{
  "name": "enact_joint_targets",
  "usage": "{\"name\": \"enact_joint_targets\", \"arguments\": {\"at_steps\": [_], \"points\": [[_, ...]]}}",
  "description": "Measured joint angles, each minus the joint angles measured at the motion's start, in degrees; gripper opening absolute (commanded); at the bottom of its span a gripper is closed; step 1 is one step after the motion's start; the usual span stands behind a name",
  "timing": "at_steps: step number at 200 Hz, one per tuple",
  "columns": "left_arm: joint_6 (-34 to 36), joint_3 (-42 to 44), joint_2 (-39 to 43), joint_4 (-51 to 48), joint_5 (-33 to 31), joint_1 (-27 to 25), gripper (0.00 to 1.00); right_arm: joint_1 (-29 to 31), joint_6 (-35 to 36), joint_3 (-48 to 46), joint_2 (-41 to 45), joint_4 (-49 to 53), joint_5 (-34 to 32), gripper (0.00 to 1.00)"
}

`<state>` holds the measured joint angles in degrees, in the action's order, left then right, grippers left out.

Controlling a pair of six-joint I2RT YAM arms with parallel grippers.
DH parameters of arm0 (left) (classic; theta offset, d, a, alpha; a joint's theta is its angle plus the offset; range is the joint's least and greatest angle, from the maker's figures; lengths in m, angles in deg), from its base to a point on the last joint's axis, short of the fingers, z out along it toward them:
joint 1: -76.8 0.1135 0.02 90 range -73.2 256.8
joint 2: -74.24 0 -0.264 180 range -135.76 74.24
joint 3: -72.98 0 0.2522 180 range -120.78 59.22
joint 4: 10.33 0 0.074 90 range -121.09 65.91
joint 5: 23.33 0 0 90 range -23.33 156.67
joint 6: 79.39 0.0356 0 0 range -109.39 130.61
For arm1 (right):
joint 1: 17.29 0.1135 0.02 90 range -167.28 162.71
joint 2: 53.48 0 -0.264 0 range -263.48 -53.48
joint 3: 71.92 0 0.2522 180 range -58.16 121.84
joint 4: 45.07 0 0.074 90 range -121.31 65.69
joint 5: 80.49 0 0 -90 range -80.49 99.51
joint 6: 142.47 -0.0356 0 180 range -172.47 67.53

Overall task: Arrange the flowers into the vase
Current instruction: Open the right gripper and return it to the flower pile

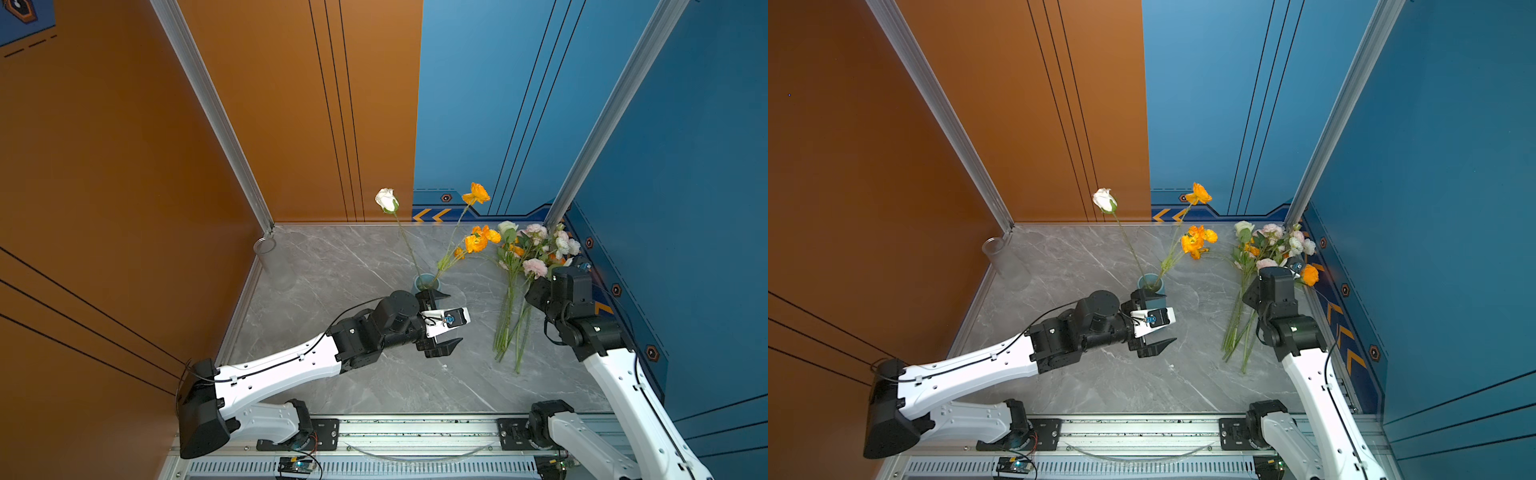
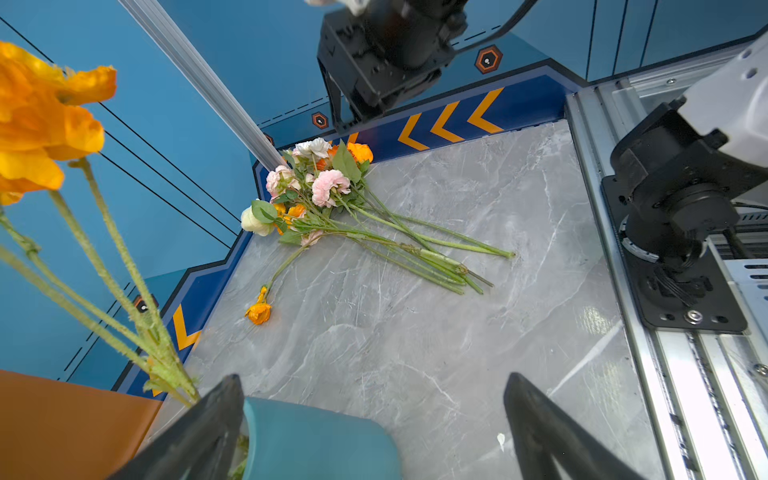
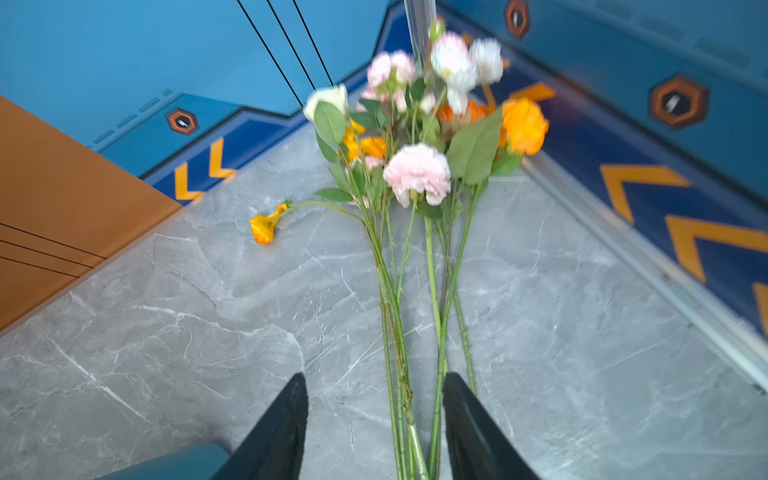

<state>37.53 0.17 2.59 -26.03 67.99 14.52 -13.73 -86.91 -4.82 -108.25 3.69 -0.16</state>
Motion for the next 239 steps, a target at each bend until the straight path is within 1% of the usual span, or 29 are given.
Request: {"name": "enact_joint_targets", "arguments": {"at_steps": [8, 15, 40, 68, 97, 127, 170, 196, 239], "points": [[0.0, 0.2, 0.0, 0.4, -0.3, -0.1, 0.98, -2.3, 0.5, -0.1, -4.1, -1.0, 3.5, 0.52], [0.0, 0.3, 0.0, 0.5, -0.7, -0.4, 0.98, -3.3, 1.1, -0.1, -7.1, -1.6, 5.6, 0.49], [0.0, 0.8, -0.5, 1.0, -1.1, -1.3, 0.98, -3.9, 3.8, 0.6, -16.8, -2.6, 9.9, 0.39], [0.0, 0.9, -1.5, 0.9, -1.3, -1.6, 0.98, -3.8, 7.2, 3.2, -26.2, -3.2, 10.5, 0.28], [0.2, 1.0, -1.6, 1.1, -1.4, -1.5, 0.98, -2.2, 9.7, 5.7, -33.2, -3.4, 8.4, 0.23], [0.3, 1.0, -1.6, 1.1, -1.4, -1.6, 0.98, -0.7, 11.1, 6.6, -36.9, -3.6, 6.3, 0.23], [0.3, 1.0, -1.8, 1.1, -1.3, -1.6, 0.98, -0.6, 12.1, 8.1, -39.8, -3.6, 3.4, 0.24], [0.7, 1.4, -1.9, 1.1, -1.3, -1.6, 0.98, -0.6, 12.2, 10.0, -42.4, -3.8, 3.4, 0.21], [0.9, 1.7, -2.0, 1.1, -1.3, -1.6, 0.98, -0.2, 12.6, 10.3, -43.7, -4.1, 2.4, 0.2]]}}
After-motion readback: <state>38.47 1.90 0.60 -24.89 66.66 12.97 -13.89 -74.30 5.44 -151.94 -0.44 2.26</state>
